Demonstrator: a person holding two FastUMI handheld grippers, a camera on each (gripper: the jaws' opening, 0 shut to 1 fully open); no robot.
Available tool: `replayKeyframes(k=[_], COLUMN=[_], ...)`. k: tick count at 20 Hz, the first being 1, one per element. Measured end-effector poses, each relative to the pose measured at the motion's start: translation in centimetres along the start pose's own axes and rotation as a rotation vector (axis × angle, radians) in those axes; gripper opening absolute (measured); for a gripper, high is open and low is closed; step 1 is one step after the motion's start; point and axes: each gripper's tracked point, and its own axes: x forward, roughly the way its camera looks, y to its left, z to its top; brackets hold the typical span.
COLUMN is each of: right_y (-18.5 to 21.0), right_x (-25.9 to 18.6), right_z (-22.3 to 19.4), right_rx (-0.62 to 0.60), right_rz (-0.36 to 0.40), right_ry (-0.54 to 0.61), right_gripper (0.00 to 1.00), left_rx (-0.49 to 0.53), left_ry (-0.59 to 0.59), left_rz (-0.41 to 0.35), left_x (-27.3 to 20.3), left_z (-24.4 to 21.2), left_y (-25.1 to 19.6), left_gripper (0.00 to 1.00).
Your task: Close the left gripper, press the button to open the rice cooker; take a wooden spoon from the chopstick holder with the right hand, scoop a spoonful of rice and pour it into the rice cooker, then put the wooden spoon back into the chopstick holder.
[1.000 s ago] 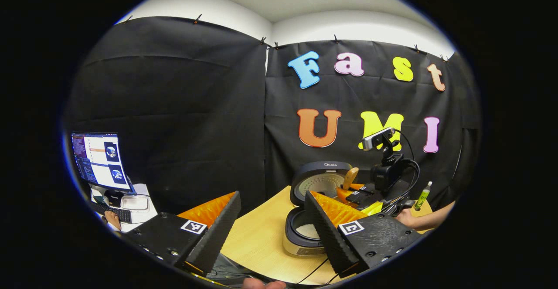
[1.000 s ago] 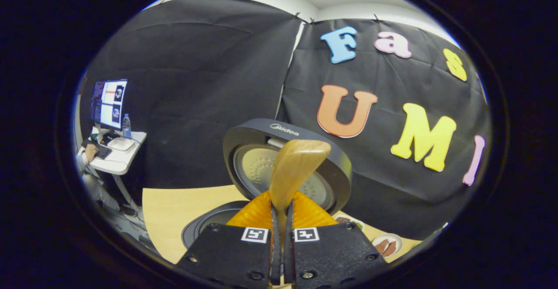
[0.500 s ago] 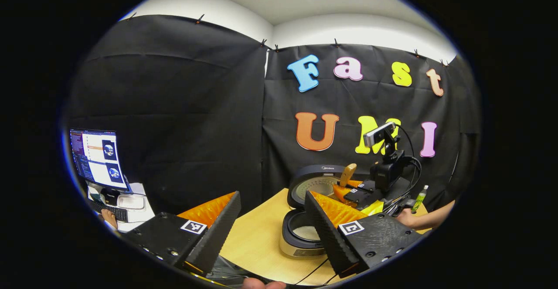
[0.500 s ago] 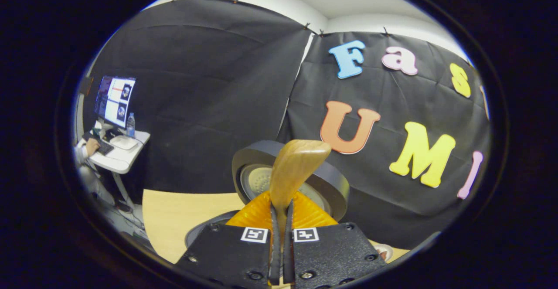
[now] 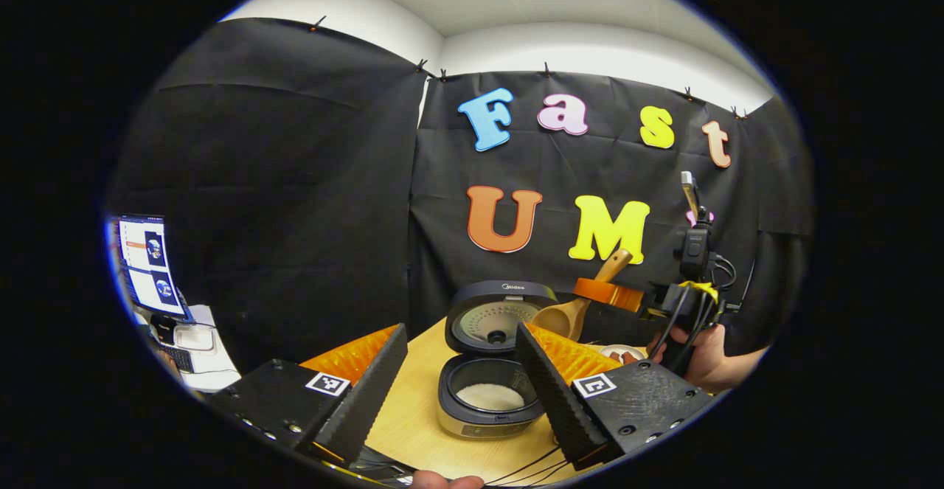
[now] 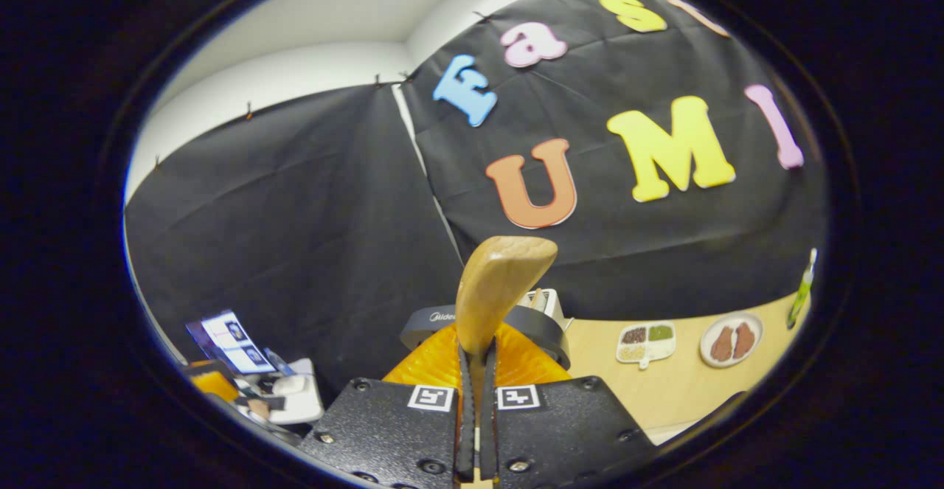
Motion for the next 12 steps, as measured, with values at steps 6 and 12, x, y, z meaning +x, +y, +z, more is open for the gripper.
replayKeyframes(k=[6, 12], right_y=[-10.7, -24.9], right_x=[-8.1, -19.5], right_z=[2.9, 3.1], right_rx=[0.11, 0.128], right_rz=[-0.213, -0.534], right_ry=[-0.104, -0.176], right_gripper=[0.08, 0.07], left_rx=[0.021, 0.025], left_ry=[0.015, 0.016], left_rz=[-0.091, -0.115], left_x=[2.2, 5.4], left_z=[0.3, 1.1], left_y=[-2.6, -5.0], left_gripper=[0.95, 0.95])
